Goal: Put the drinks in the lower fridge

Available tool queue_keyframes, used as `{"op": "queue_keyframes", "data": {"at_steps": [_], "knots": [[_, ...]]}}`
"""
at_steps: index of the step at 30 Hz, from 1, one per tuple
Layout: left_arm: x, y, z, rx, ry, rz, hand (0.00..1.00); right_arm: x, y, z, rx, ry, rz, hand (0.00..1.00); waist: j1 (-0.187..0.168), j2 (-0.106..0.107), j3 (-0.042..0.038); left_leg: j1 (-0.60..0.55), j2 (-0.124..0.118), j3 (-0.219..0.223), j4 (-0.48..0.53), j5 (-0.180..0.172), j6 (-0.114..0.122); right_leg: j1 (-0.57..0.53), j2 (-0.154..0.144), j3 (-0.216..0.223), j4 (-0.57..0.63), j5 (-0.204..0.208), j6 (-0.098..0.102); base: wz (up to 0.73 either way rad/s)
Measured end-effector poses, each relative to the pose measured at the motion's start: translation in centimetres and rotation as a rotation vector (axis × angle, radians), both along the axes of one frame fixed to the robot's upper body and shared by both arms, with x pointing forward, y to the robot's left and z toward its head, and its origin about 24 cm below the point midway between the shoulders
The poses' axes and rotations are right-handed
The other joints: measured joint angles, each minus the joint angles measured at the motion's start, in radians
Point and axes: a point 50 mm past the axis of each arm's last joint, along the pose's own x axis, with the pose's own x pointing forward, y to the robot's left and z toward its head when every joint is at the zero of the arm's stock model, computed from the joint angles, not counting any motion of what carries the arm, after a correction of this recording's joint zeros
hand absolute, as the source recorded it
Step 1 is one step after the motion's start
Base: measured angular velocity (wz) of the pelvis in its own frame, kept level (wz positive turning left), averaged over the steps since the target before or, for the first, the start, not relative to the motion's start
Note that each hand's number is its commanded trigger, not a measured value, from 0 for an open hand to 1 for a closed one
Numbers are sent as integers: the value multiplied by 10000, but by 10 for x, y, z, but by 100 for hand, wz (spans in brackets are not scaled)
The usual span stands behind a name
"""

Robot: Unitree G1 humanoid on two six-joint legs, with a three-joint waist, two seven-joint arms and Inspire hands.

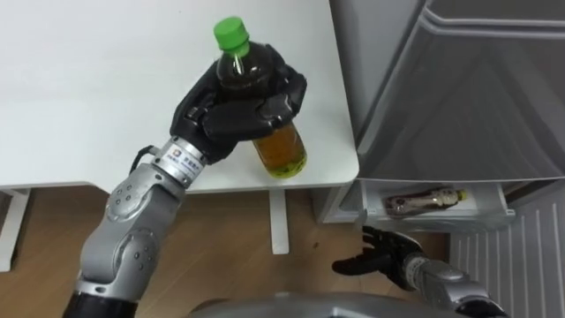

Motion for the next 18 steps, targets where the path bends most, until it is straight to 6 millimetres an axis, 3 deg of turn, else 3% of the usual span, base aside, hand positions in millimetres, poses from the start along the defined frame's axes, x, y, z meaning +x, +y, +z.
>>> {"op": "queue_keyframes", "data": {"at_steps": [5,10,12,13,14,15,16,17,18], "knots": [[-6,-2,-26,120,1172,-109,100,17,10,12,175,-855,836,0,-38,-23,-19,-48,-69,-271,2,4,7,1,-40,-2,61,0,0,5],[-9,-6,-32,-28,1353,-535,100,35,16,28,654,-1784,1556,0,-22,23,-39,51,-56,-403,-1,5,9,-58,-39,21,273,-3,3,1],[-9,-7,-32,-76,1359,-598,100,38,19,33,871,-2072,1814,0,50,126,-8,91,115,-918,-31,22,34,-535,-14,-28,1156,-94,-58,-16],[-10,-6,-34,-135,1425,-673,100,38,23,36,1099,-2210,1996,0,110,323,26,137,355,-1797,-114,24,39,-1216,369,369,1330,-568,-374,-56],[-9,1,-34,-353,1403,-515,100,41,31,41,1305,-2455,2484,0,162,194,-34,6,472,-2038,-50,3,2,-1804,715,726,423,-93,-766,-58],[-8,4,-34,-460,1365,-452,100,43,34,44,1403,-2589,2744,0,118,104,66,-13,453,-2002,-12,-42,-87,-2006,729,656,218,902,-985,0],[-8,3,-41,-672,1678,-405,100,34,34,42,1498,-2421,2934,0,-311,194,9,36,553,-1732,-12,-111,-320,-1733,703,246,416,938,-909,45],[-10,-2,-44,-723,1836,-610,100,29,29,42,1538,-2206,3122,0,-303,183,2,130,558,-1049,-69,-30,-385,-1648,686,238,425,922,-894,47],[-12,-3,-45,-725,1881,-724,100,30,27,44,1580,-2139,3282,0,-269,168,12,154,567,-759,-135,12,-384,-1658,682,276,426,901,-881,0]]}}
